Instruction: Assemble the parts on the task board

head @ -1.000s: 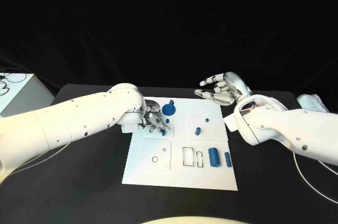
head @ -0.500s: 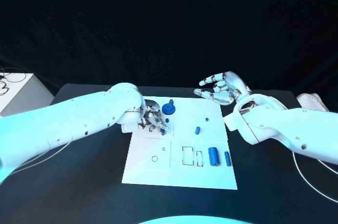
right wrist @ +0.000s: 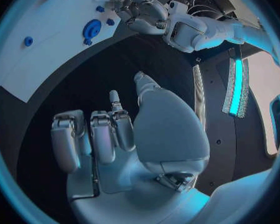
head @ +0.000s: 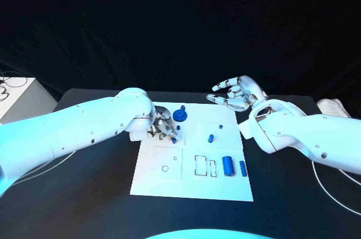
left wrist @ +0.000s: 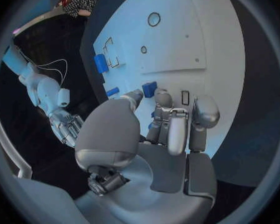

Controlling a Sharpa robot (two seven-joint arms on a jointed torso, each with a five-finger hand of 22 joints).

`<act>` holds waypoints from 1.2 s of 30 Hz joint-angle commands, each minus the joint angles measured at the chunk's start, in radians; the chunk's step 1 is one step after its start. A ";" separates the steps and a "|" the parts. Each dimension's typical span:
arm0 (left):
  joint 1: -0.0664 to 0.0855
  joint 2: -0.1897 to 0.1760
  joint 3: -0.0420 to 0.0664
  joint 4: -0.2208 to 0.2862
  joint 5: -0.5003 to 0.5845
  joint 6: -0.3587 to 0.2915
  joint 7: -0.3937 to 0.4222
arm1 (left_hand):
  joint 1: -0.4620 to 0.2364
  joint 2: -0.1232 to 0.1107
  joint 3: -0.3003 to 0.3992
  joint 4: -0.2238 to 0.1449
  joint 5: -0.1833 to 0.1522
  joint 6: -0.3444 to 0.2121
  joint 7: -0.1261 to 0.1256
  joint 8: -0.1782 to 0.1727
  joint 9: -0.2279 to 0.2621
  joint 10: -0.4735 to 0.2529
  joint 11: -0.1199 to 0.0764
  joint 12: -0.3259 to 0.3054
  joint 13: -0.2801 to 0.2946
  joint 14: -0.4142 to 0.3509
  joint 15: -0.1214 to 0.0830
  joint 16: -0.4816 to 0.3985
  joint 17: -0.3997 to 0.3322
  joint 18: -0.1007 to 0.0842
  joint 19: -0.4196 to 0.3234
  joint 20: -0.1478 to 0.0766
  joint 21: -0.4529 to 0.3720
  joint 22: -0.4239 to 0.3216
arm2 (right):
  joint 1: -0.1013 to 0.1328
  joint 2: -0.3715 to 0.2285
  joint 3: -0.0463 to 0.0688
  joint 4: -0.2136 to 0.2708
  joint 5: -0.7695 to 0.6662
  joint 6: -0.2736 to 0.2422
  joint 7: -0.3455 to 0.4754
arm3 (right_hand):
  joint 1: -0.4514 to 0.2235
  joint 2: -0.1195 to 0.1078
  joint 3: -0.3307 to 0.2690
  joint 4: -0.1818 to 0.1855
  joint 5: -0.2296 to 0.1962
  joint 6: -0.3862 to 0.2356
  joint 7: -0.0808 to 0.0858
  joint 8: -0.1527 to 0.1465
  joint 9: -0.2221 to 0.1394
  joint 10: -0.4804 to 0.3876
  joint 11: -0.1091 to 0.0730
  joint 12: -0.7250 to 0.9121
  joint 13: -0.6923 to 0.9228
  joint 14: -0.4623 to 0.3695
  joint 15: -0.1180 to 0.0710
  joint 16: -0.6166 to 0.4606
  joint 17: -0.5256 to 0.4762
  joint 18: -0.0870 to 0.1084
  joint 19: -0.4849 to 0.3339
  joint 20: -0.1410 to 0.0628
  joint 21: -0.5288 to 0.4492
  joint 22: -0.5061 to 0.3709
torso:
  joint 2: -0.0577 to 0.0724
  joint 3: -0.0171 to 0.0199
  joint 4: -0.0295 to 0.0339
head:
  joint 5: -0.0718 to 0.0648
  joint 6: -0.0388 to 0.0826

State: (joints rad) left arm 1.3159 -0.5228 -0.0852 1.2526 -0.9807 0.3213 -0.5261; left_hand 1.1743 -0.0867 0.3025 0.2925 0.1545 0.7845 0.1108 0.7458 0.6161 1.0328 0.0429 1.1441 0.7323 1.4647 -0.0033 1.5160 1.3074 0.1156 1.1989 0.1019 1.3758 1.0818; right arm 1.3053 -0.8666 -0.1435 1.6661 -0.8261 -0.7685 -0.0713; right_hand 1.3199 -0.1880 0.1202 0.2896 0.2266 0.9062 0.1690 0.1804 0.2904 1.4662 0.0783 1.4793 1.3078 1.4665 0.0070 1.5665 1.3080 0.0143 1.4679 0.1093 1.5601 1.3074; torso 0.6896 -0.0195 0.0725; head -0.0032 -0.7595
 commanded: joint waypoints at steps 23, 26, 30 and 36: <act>-0.002 -0.006 -0.003 0.003 0.069 -0.009 0.007 | 0.167 -0.038 0.363 -0.059 0.003 -0.018 -0.011 0.010 0.090 0.020 -0.014 -0.001 0.008 0.024 -0.019 0.005 0.115 -0.014 0.012 -0.011 0.014 0.017 | -0.001 0.002 0.000 -0.002 -0.014 0.016 0.000 | -0.002 0.008 -0.007 -0.001 0.003 -0.002 -0.005 0.007 0.002 0.020 0.004 -0.003 0.187 0.096 0.001 -0.007 0.235 -0.009 0.093 0.003 -0.007 0.250 | -0.001 0.0003 -0.0002 | -0.002 -0.003; -0.002 -0.009 -0.003 0.005 0.079 -0.023 0.008 | 0.149 -0.050 0.418 -0.078 0.003 -0.021 -0.010 0.018 0.111 0.026 -0.013 0.000 0.010 0.026 -0.019 0.007 0.119 -0.014 0.015 -0.011 0.016 0.021 | -0.001 0.002 0.000 -0.002 -0.014 0.016 0.000 | -0.002 0.008 -0.007 -0.001 0.003 -0.002 -0.005 0.007 0.002 0.020 0.004 -0.003 0.187 0.096 0.001 -0.007 0.235 -0.009 0.093 0.003 -0.007 0.250 | -0.001 -0.0004 0.0000 | -0.002 -0.002; -0.002 -0.017 -0.003 0.011 0.088 -0.054 0.010 | 0.118 -0.070 0.495 -0.120 0.004 -0.022 -0.011 0.028 0.139 0.043 -0.013 0.009 0.025 0.033 -0.020 0.010 0.131 -0.017 0.024 -0.011 0.024 0.034 | -0.001 0.002 0.000 -0.003 -0.014 0.016 0.000 | -0.002 0.008 -0.007 -0.001 0.003 -0.002 -0.005 0.007 0.002 0.020 0.004 -0.003 0.187 0.096 0.001 -0.007 0.235 -0.009 0.093 0.003 -0.007 0.250 | -0.001 0.0001 -0.0007 | -0.001 0.000; -0.002 -0.032 -0.002 0.023 0.095 -0.103 0.014 | 0.088 -0.095 0.556 -0.167 0.012 -0.011 -0.013 0.033 0.161 0.071 -0.017 0.023 0.051 0.049 -0.024 0.019 0.156 -0.021 0.044 -0.015 0.036 0.058 | -0.002 0.001 0.000 -0.003 -0.014 0.016 0.000 | -0.002 0.008 -0.007 -0.001 0.003 -0.002 -0.005 0.007 0.002 0.020 0.004 -0.003 0.187 0.096 0.001 -0.007 0.235 -0.009 0.093 0.003 -0.007 0.250 | -0.001 0.0005 0.0008 | -0.002 0.000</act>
State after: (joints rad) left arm 1.3142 -0.5548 -0.0877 1.2707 -0.9080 0.2698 -0.5242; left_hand 1.2695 -0.1862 0.6711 0.3046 0.1669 0.7726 0.0975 0.7761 0.6515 1.1050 0.0251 1.1657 0.7859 1.4671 -0.0199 1.5338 1.3073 0.1035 1.2439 0.0859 1.4109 1.1424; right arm 1.3044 -0.8658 -0.1437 1.6627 -0.8281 -0.7642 -0.0750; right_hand 1.3200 -0.1880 0.1203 0.2895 0.2266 0.9062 0.1690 0.1804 0.2913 1.4662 0.0783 1.4793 1.3075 1.4665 0.0070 1.5627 1.3076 0.0144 1.4679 0.1093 1.5562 1.3079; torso 0.6886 -0.0192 0.0722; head -0.0047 -0.7593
